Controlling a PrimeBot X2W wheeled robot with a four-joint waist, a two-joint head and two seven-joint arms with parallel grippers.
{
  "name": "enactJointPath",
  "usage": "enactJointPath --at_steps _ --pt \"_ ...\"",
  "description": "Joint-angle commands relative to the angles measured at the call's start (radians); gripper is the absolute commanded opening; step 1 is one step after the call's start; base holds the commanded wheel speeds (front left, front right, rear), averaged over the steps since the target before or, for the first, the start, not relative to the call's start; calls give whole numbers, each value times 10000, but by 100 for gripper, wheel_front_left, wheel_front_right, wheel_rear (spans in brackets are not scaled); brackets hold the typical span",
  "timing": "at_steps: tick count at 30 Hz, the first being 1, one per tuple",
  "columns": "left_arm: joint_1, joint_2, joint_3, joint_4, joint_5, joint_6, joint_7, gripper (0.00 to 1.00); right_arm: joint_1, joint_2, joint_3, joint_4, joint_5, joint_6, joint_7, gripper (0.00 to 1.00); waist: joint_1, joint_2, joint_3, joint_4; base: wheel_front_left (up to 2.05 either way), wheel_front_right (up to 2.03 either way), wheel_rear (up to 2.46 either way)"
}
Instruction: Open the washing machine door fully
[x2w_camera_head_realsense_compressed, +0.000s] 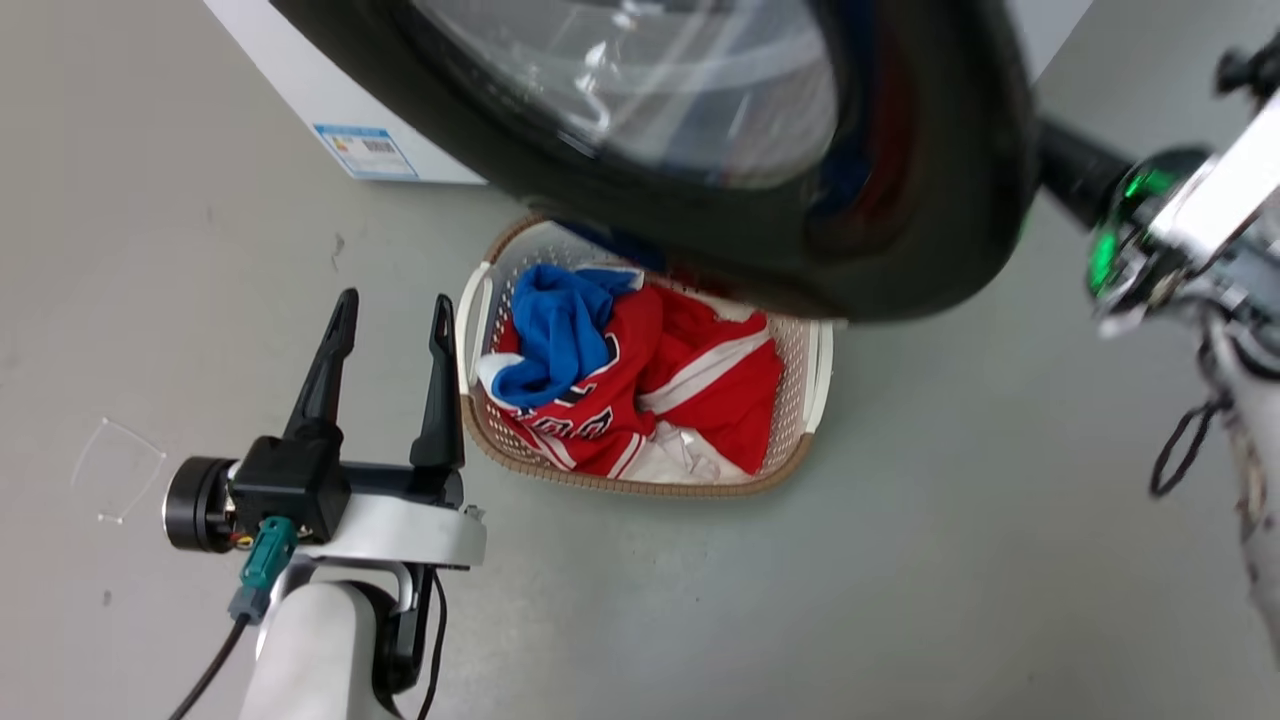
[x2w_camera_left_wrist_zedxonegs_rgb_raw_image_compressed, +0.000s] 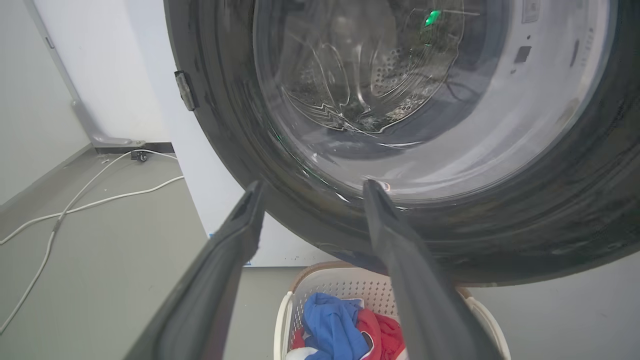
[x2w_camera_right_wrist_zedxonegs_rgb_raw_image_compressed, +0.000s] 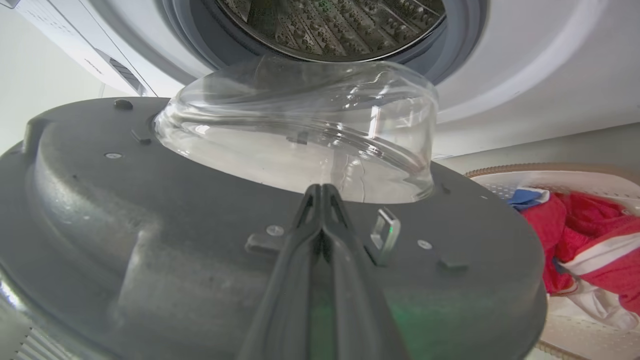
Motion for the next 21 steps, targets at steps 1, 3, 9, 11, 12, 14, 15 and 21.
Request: enactJointPath --at_steps 1,3,9,11,12,14,15,21 --pt "205 -13 39 24 62 21 -24 100 426 186 121 -211 118 4 111 0 0 0 -302 -45 0 0 0" --pt "327 -13 36 47 56 52 -24 100 826 281 224 -484 204 4 213 0 0 0 -500 -69 0 0 0" --pt "673 -13 -10 150 77 86 -26 100 2024 522 579 -1464 403 15 509 0 0 0 -1032 -109 0 0 0" --pt "724 -13 -20 166 81 84 -24 100 2215 592 634 -1621 502 15 550 0 0 0 -1124 -108 0 0 0" --pt "784 -13 -23 179 89 95 -24 100 2417 640 688 -1736 625 15 653 0 0 0 -1210 -108 0 0 0" --pt "889 -12 -19 193 103 96 -26 100 2760 642 842 -1985 688 15 811 0 0 0 -1369 -110 0 0 0" --pt "951 -13 -29 201 106 107 -24 100 2948 673 902 -2078 757 15 855 0 0 0 -1443 -106 0 0 0" --pt "1207 -12 -130 242 70 195 -24 100 3832 910 1507 -2690 865 15 1131 0 0 0 -1846 1 0 0 0"
